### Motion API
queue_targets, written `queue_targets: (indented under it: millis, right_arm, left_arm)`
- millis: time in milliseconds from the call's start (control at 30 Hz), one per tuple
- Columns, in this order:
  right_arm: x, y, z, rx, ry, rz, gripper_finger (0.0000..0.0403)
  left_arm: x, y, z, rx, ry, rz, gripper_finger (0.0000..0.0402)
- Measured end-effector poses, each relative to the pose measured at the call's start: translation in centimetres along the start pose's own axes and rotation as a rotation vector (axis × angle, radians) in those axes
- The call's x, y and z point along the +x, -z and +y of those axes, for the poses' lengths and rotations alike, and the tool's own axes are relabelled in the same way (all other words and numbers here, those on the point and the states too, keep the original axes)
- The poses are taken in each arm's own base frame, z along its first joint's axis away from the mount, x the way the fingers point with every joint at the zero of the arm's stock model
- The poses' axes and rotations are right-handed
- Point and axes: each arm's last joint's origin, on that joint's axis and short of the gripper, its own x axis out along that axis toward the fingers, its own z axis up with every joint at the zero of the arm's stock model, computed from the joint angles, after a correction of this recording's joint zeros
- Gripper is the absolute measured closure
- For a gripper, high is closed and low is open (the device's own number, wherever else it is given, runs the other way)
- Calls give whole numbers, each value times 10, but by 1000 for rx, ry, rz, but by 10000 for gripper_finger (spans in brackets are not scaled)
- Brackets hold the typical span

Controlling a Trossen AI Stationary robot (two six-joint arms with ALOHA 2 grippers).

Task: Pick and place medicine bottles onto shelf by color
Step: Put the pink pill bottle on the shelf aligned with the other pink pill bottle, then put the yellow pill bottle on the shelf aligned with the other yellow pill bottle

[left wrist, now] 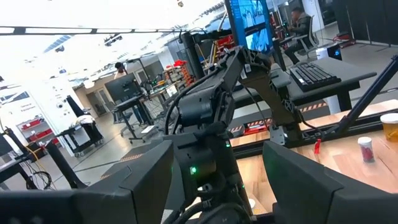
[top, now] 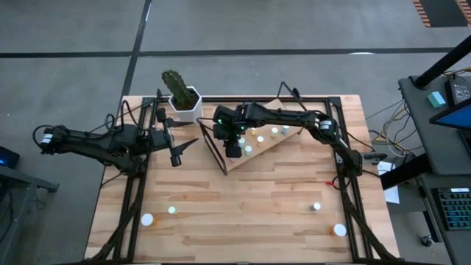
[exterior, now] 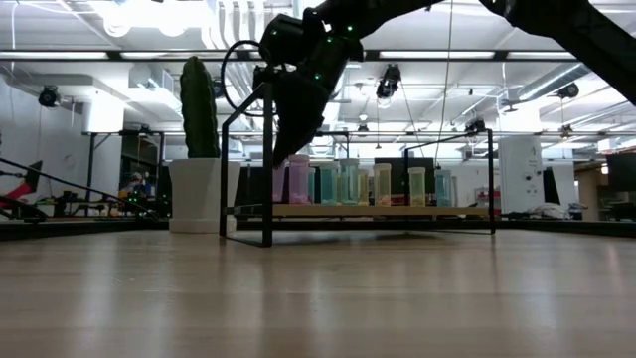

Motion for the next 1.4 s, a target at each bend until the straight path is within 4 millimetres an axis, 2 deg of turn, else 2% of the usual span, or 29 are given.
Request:
queue_targets:
  millis: [567,1000,1133,1400]
  right_arm:
    - [1,1,0,-19,-2,5,279]
    - [0,0,0,-3,0,-2,222]
    - [-11,-3,2,-3,5,-19,221]
    - [-57,-6,14,-22,17,-44,236]
  left_arm:
    - [0,0,0,0,0,-1,171]
    - [0,0,0,-1,0,-1,171]
    - [0,0,0,0,0,0,171]
    - [1,0,0,1,1,2,171]
